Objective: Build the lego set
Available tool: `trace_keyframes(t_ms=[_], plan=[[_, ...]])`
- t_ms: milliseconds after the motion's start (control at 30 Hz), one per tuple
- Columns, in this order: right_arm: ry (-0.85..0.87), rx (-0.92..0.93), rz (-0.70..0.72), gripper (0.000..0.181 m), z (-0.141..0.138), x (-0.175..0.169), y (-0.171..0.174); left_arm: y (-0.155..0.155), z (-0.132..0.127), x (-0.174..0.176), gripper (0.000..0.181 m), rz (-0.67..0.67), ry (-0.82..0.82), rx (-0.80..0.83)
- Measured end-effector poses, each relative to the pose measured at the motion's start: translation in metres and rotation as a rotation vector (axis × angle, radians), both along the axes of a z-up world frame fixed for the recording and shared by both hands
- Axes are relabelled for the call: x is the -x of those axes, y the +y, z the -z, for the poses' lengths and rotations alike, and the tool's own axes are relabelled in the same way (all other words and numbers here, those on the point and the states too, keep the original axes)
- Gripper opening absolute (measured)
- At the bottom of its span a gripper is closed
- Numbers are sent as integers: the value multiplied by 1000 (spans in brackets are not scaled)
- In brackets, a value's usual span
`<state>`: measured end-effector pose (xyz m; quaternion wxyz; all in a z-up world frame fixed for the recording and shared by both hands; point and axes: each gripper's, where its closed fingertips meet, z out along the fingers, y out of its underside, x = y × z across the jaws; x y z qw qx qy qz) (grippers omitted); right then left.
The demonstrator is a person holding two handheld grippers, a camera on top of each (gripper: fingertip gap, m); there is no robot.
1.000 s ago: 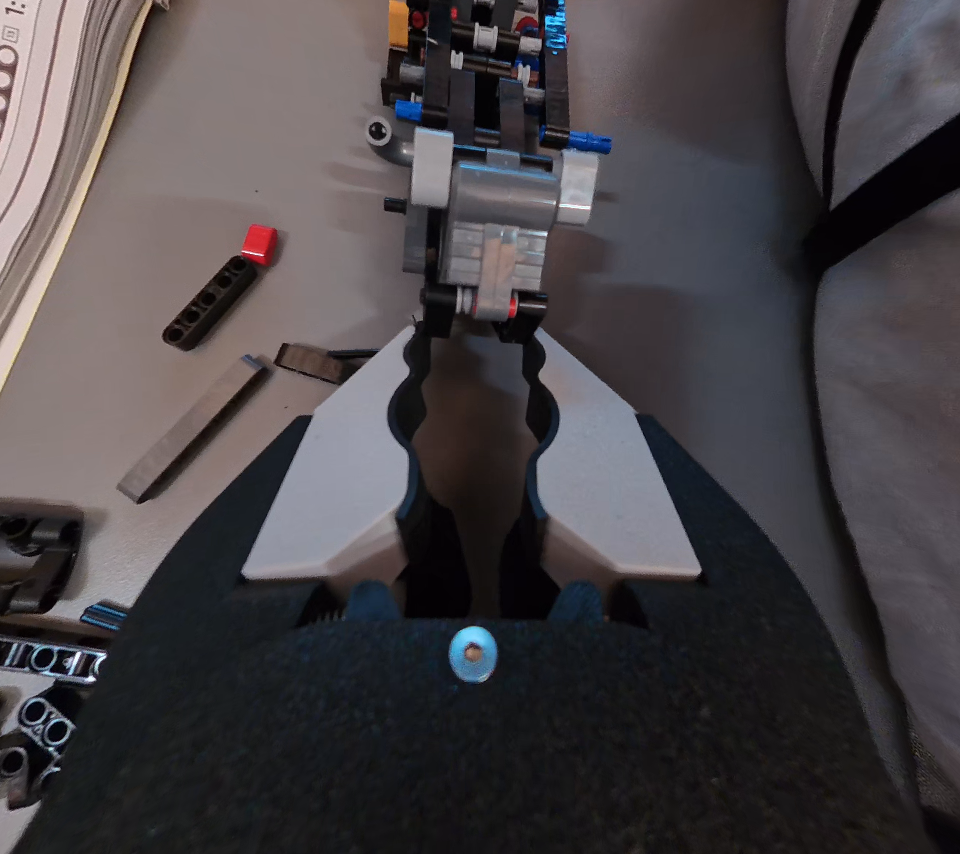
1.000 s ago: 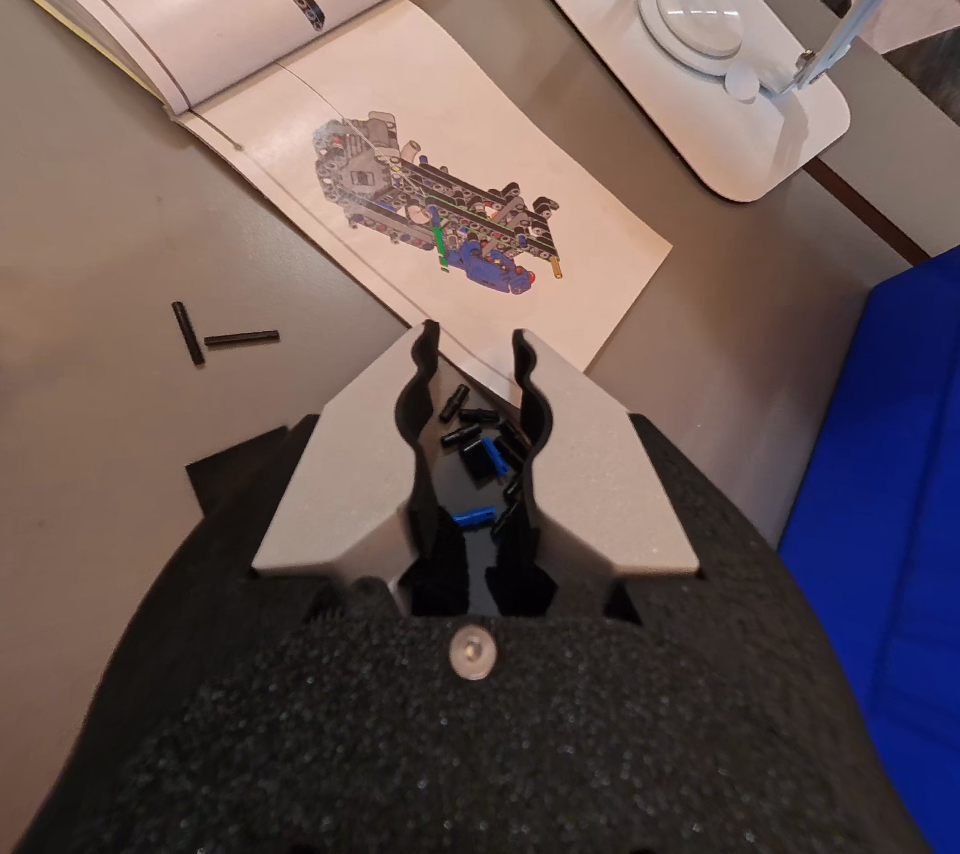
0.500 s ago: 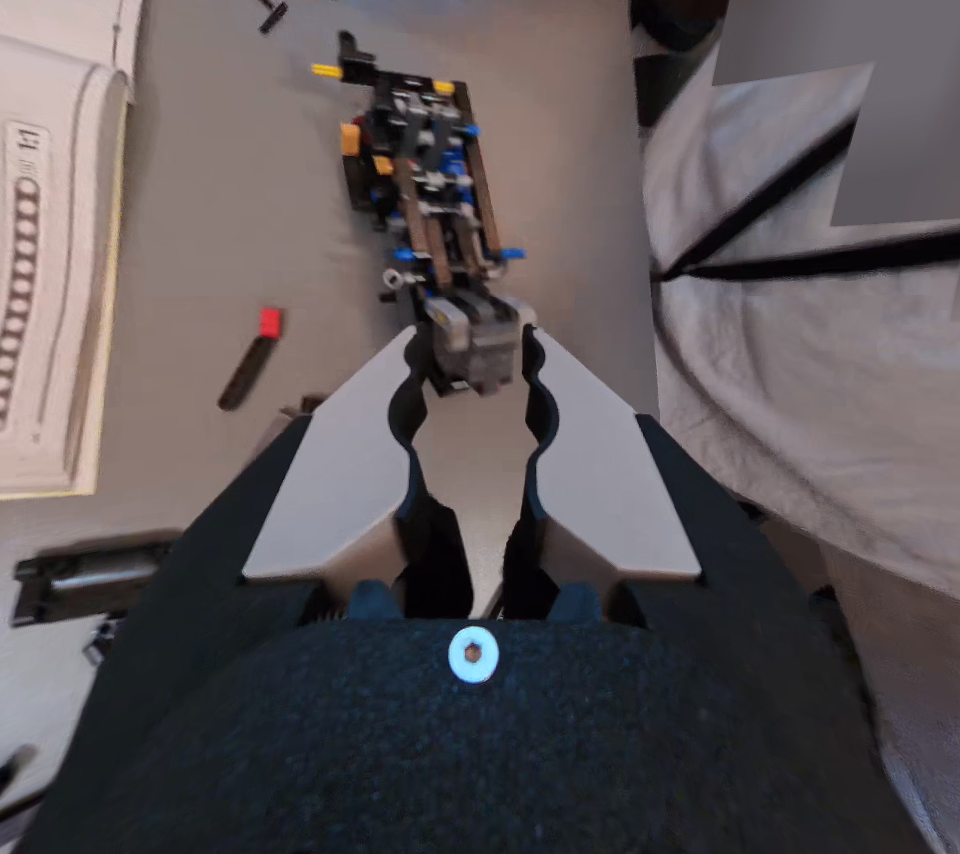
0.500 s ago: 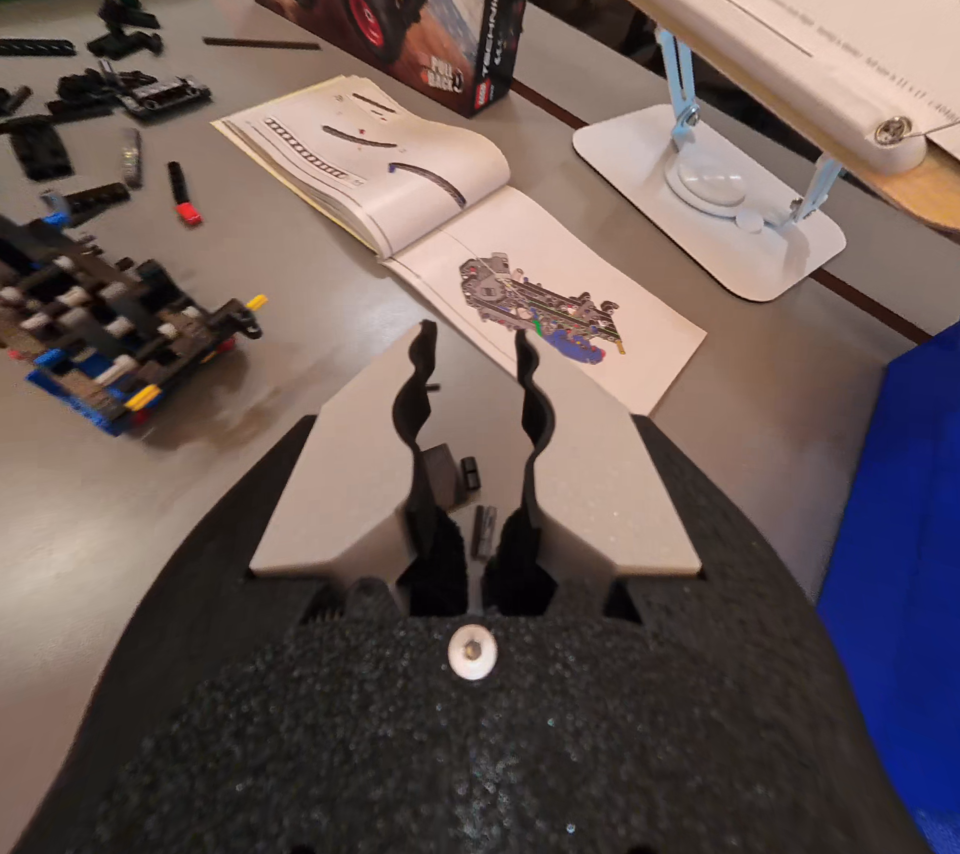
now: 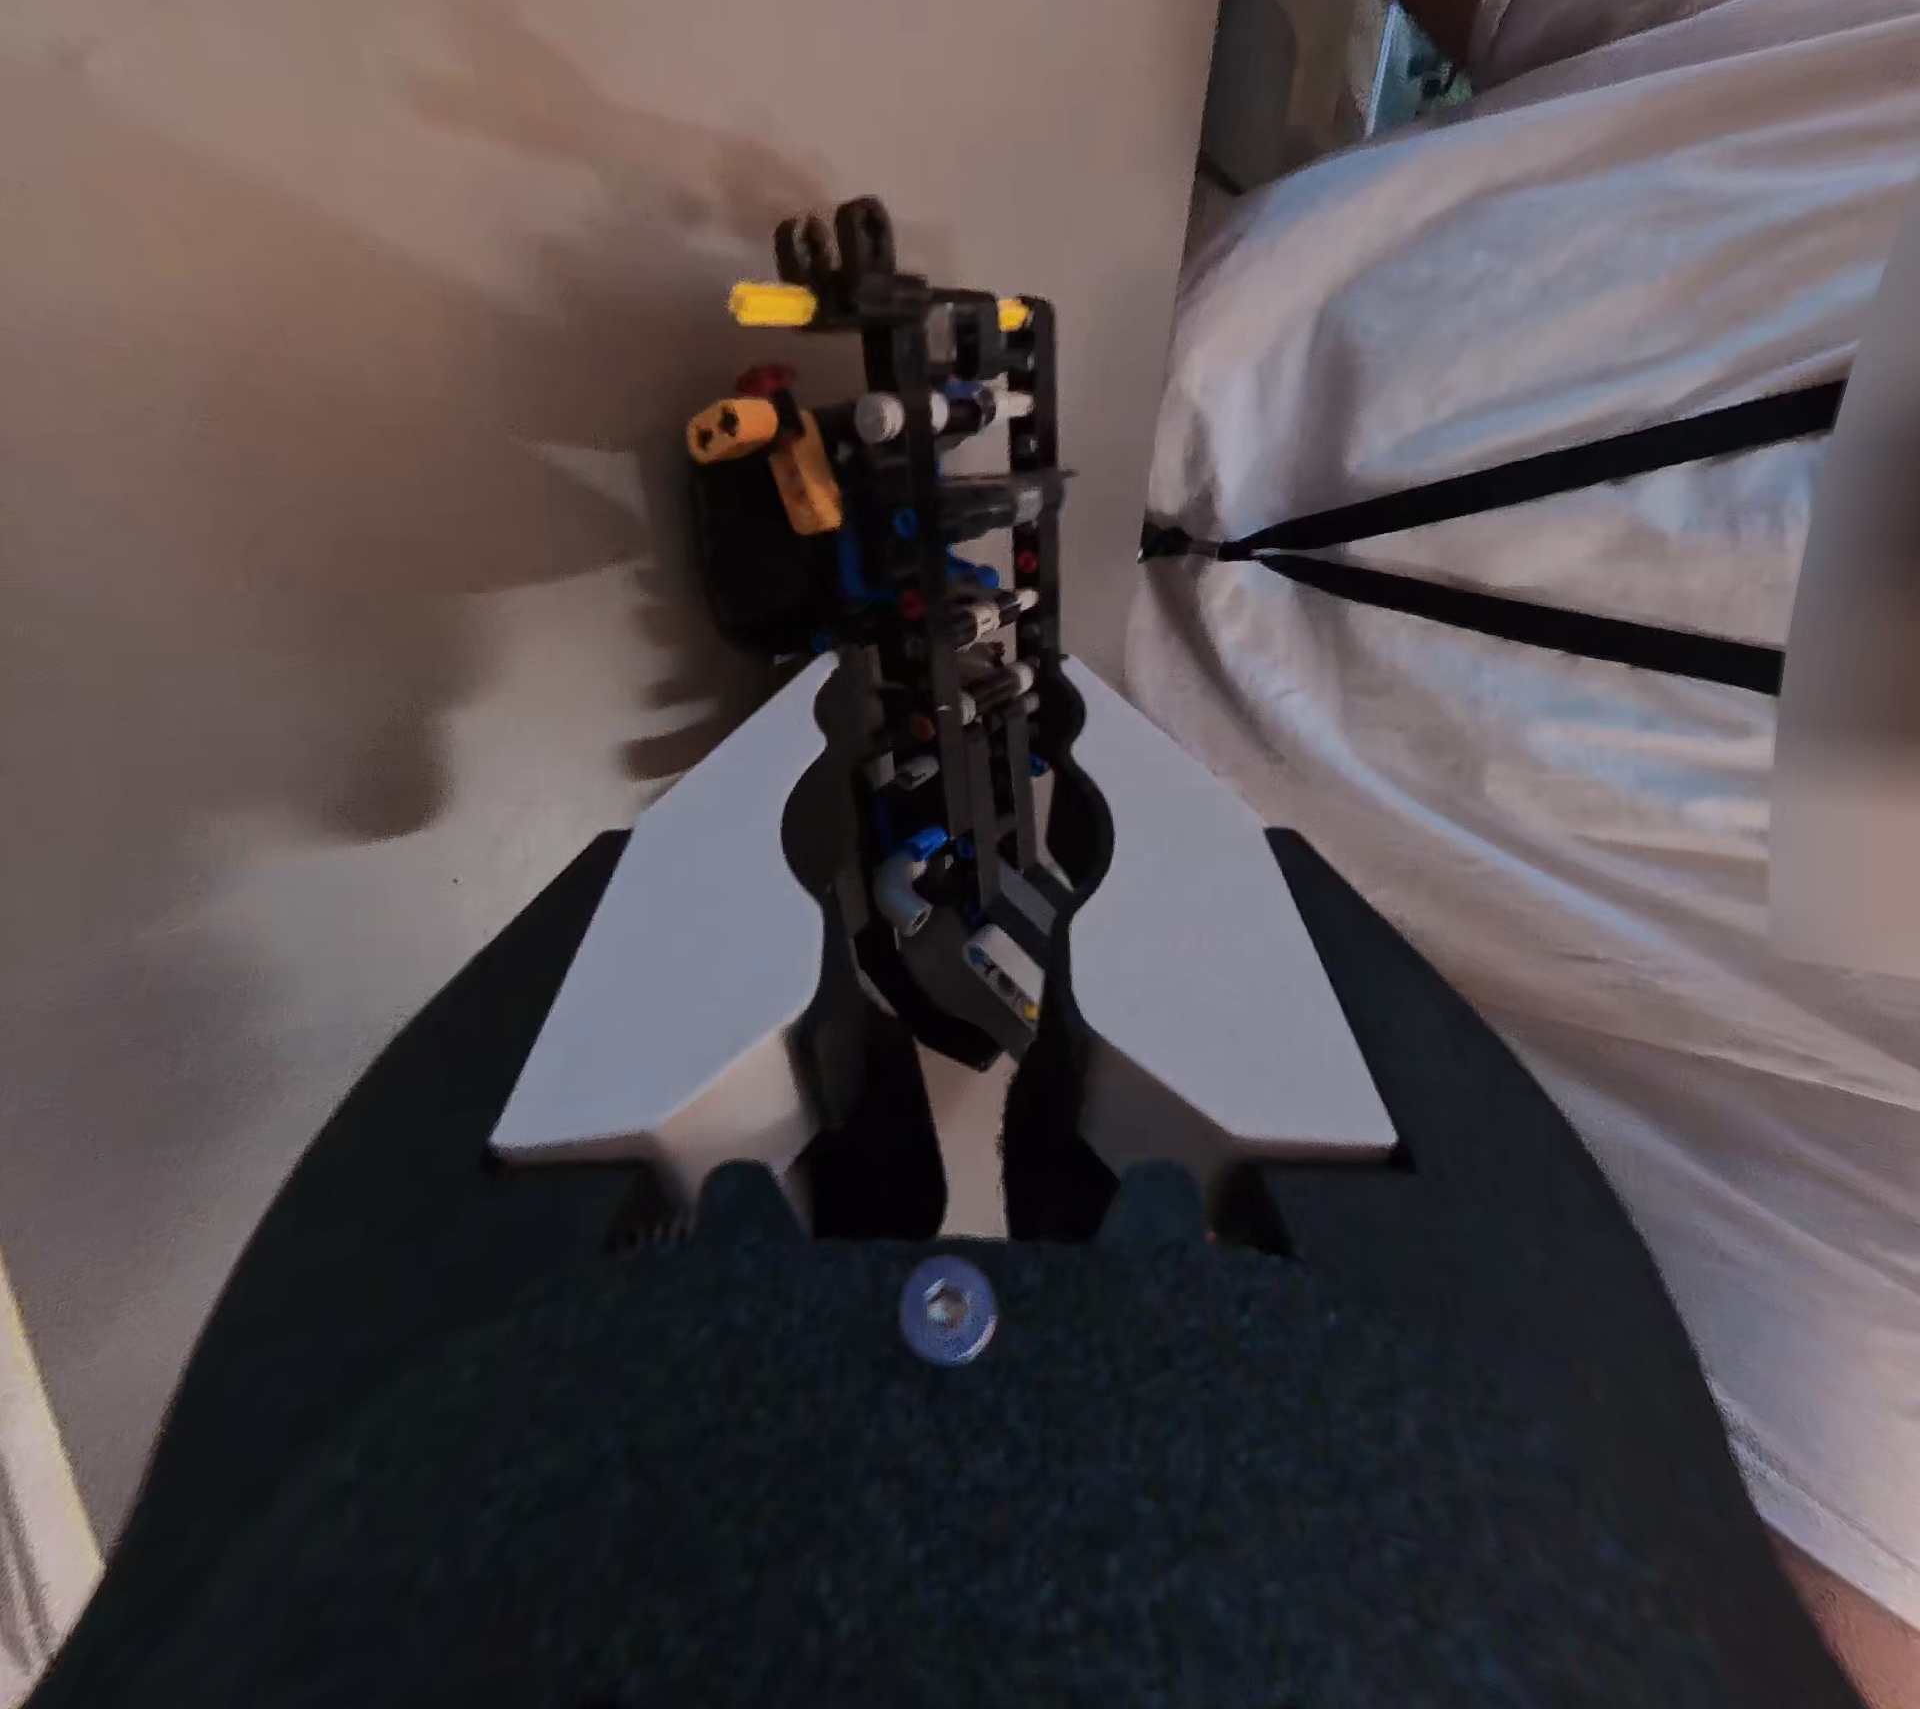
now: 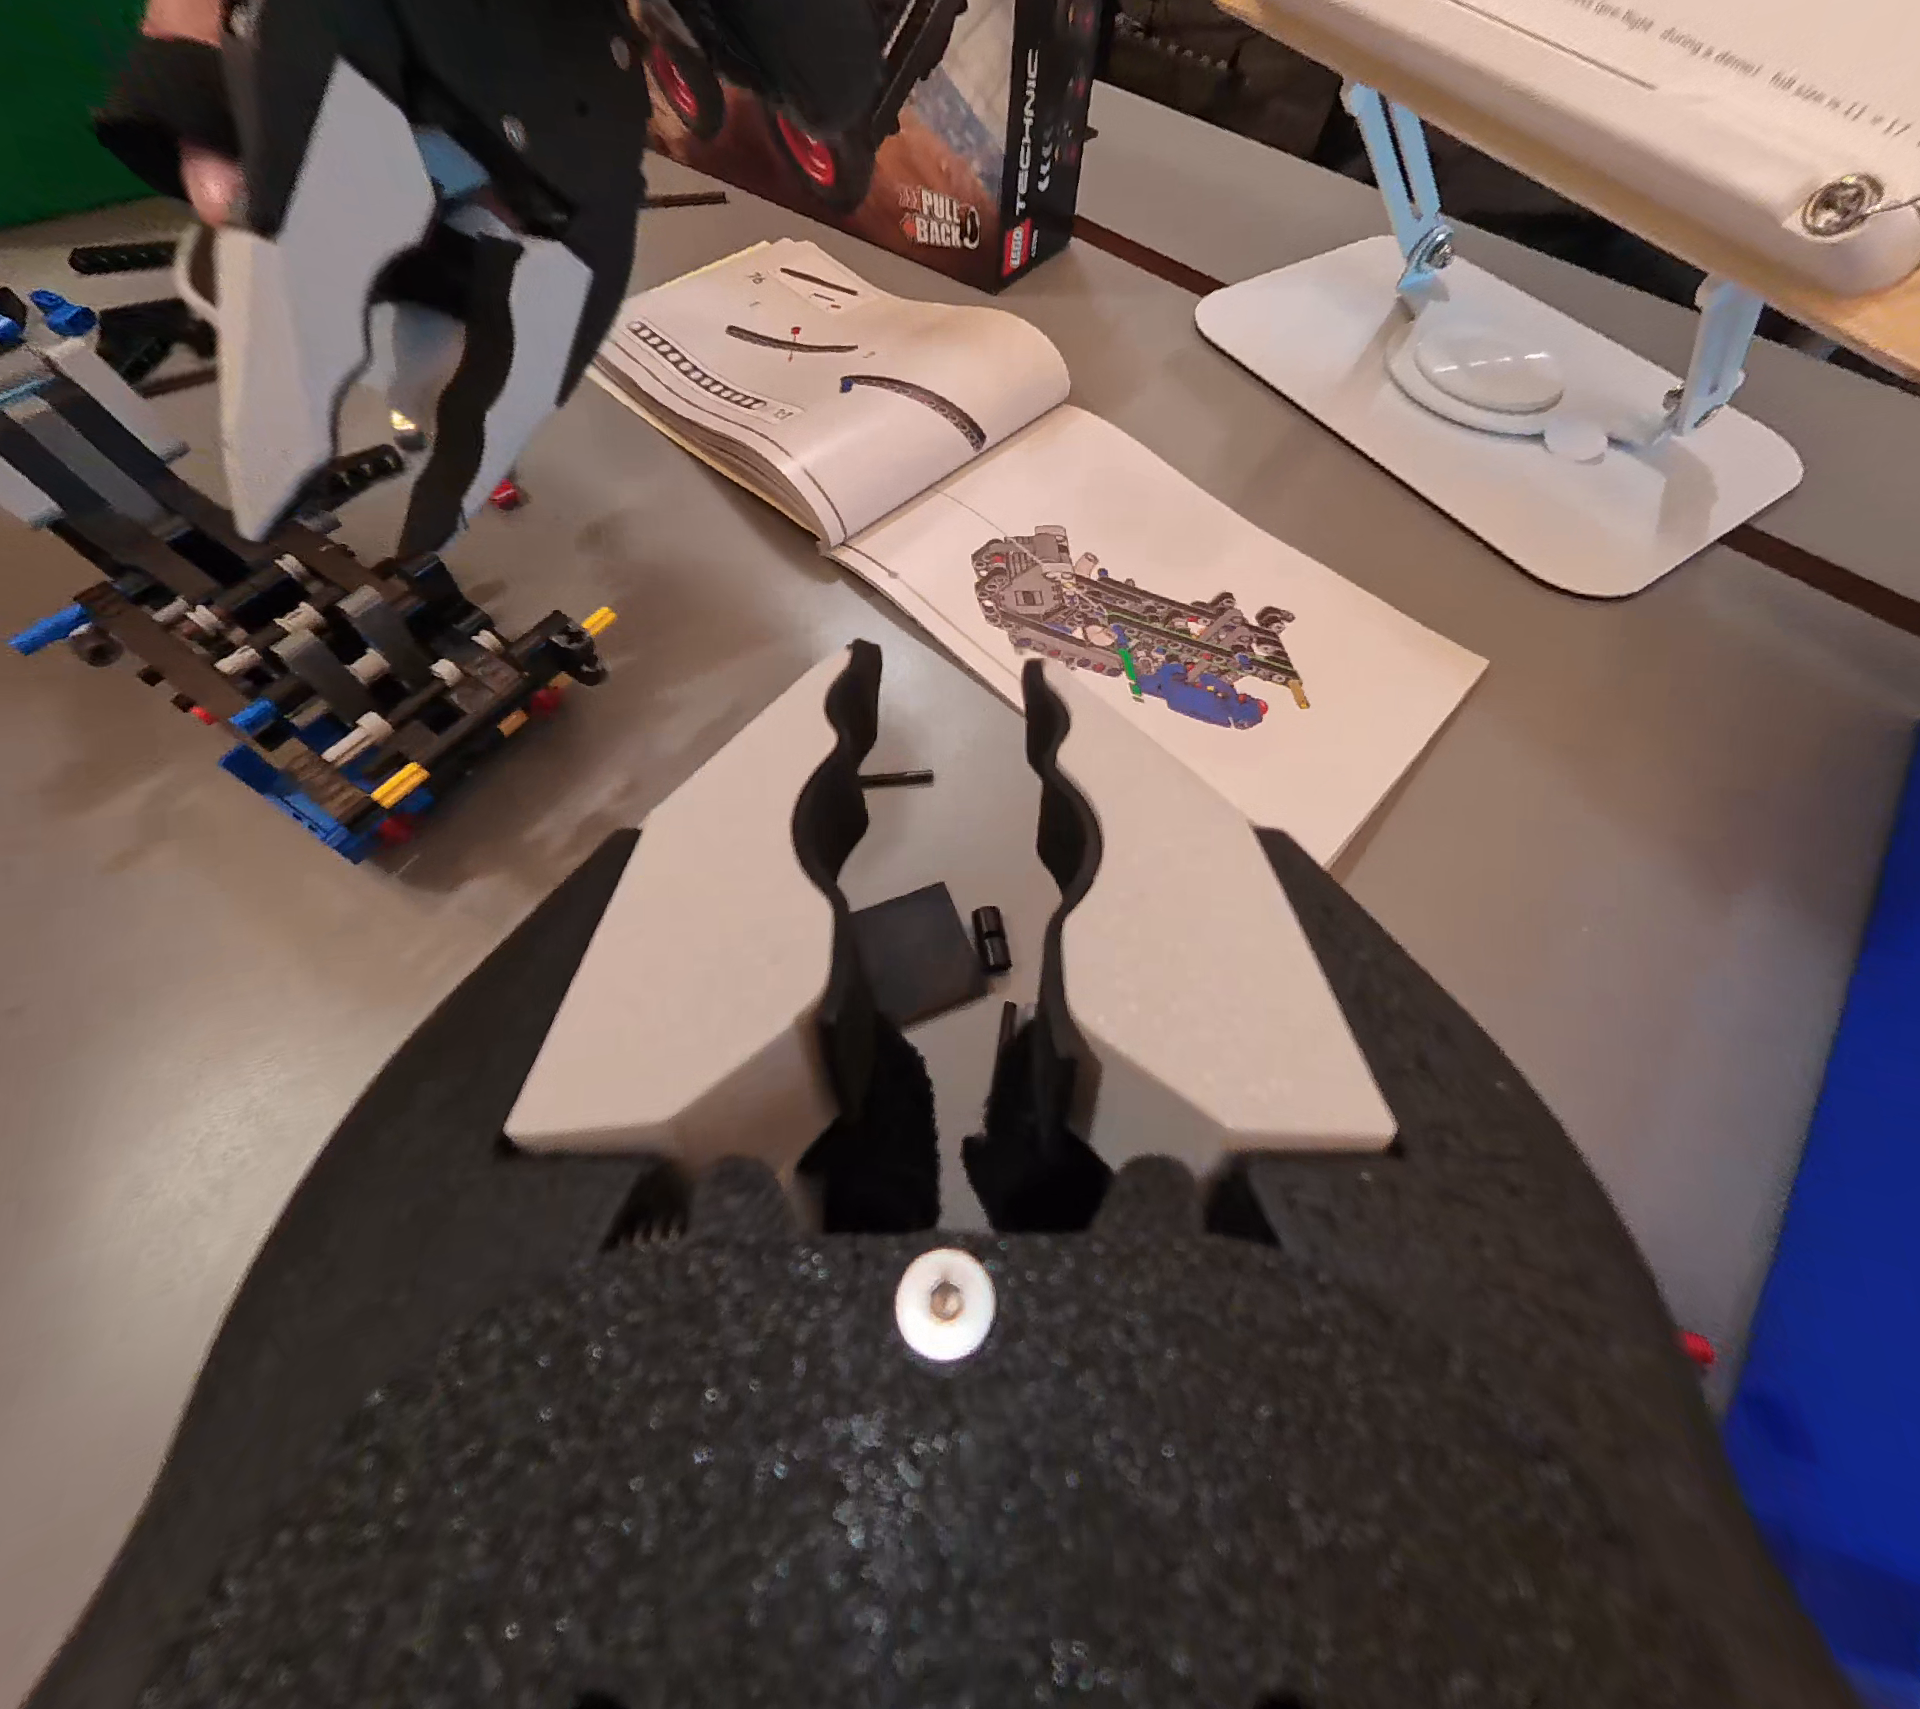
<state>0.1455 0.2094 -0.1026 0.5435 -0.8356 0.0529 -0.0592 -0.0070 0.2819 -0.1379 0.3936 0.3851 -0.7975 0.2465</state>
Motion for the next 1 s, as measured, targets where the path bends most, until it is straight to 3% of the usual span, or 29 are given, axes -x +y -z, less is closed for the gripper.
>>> trace_keyframes(t_ms=[33,300,467,600,700,800,1000], plan=[[2,-8,-8,28,-2,2,0,1,3,4,30,17,20,-7],[24,-30,-44,27,-7,10,0,-11,11,11,8,13,60,99],[64,-121,-49,27,-25,5,-7,-25,-17,-4,6,-88,-199,184],[306,-246,-156,28,-48,31,-10,-28,-49,-27,6,-287,-503,263],[455,-289,-233,27,-50,62,-9,-24,-62,-36,5,-453,-681,335],[547,-254,-369,26,-40,106,0,-23,-70,-33,5,-584,-744,431],[585,-380,-386,16,-45,126,18,-31,-74,-20,5,-745,-721,605]])
